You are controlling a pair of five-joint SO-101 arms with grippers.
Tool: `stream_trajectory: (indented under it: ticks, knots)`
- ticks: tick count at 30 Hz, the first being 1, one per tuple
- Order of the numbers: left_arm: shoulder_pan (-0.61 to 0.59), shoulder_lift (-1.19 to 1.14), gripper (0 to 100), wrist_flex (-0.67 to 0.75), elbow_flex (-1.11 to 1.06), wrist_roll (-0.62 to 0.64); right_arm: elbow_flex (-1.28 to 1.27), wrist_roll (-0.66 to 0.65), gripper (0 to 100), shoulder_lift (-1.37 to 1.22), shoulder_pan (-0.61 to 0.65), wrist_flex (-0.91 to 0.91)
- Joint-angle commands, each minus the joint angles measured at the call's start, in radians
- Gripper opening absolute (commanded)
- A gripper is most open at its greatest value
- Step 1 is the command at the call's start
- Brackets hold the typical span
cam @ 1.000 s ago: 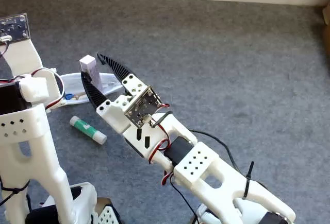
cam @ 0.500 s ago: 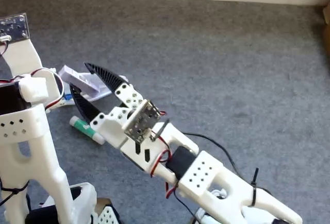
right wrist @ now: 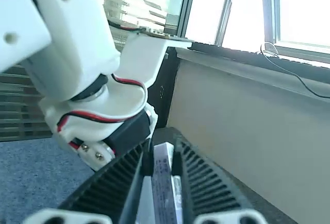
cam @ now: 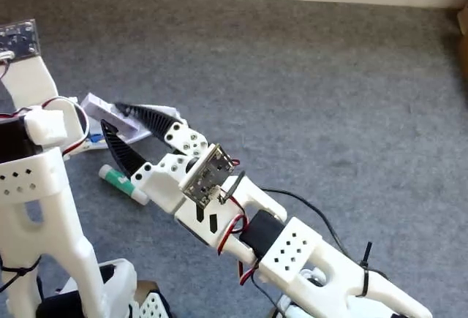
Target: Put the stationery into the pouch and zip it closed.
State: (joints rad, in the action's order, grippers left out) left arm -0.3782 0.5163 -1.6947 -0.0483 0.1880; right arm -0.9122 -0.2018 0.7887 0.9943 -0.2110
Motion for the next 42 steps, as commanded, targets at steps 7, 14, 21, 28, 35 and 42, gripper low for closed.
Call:
stream_trajectory:
  ticks: [7, 14, 21, 28, 35, 42]
  knots:
    - [-0.035, 0.025, 1, -0.002, 0.047, 0.011, 0.015, -0.017, 0.4, -0.124, -0.002, 0.073]
    - [-0.031, 0.025, 1, 0.000, 0.045, 0.011, 0.021, -0.017, 0.4, -0.131, -0.074, 0.074]
    - [-0.035, 0.025, 1, 0.000, 0.045, 0.011, 0.018, -0.017, 0.4, -0.025, -0.074, 0.077]
    - [-0.035, 0.025, 1, -0.002, 0.047, 0.011, 0.019, -0.014, 0.4, 0.002, -0.071, 0.226]
    - [-0.082, 0.025, 1, -0.003, 0.048, 0.011, -0.007, -0.011, 0.4, 0.130, -0.002, 0.415]
    - [-0.252, 0.025, 1, 0.006, 0.059, 0.011, -0.093, -0.009, 0.4, 0.199, 0.042, 0.495]
